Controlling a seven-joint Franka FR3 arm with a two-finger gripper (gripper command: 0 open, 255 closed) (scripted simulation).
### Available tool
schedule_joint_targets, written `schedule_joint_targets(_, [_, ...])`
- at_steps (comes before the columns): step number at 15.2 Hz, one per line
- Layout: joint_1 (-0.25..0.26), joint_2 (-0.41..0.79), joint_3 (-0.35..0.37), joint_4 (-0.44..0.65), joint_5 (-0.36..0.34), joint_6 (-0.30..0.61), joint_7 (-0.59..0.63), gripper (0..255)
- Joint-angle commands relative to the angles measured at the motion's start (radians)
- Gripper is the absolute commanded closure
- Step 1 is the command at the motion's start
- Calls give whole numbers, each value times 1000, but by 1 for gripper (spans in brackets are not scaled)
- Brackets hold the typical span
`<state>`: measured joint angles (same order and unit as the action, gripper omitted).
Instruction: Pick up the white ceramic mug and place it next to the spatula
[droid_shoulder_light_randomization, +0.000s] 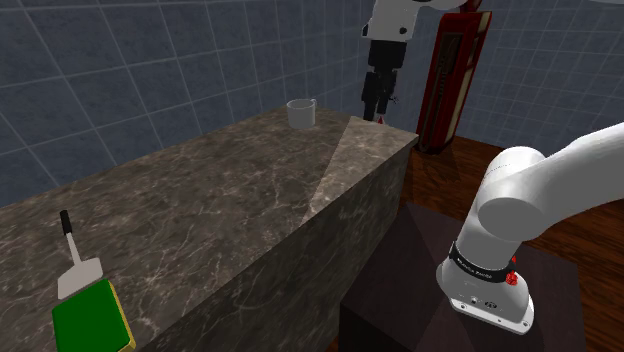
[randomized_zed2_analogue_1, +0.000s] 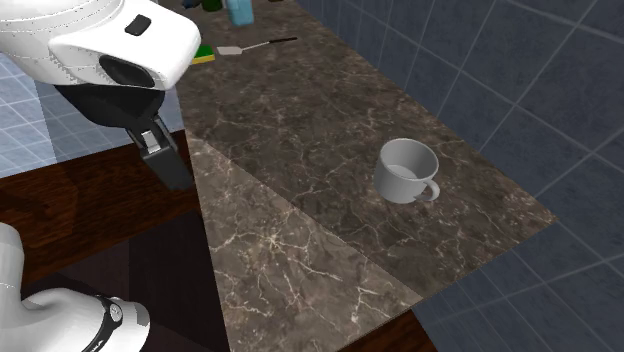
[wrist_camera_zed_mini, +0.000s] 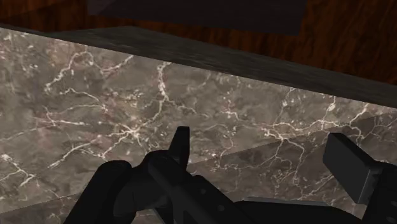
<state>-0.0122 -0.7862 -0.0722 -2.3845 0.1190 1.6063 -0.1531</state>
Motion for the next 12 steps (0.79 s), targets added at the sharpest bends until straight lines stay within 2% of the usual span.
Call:
schedule_joint_targets(1, [0, 0, 0, 0, 0, 0, 0, 0])
schedule_joint_targets(7, [1, 241, -4, 135, -34, 104, -23, 0])
schedule_joint_targets(12, [0, 440, -8, 281, -60, 156, -36, 0])
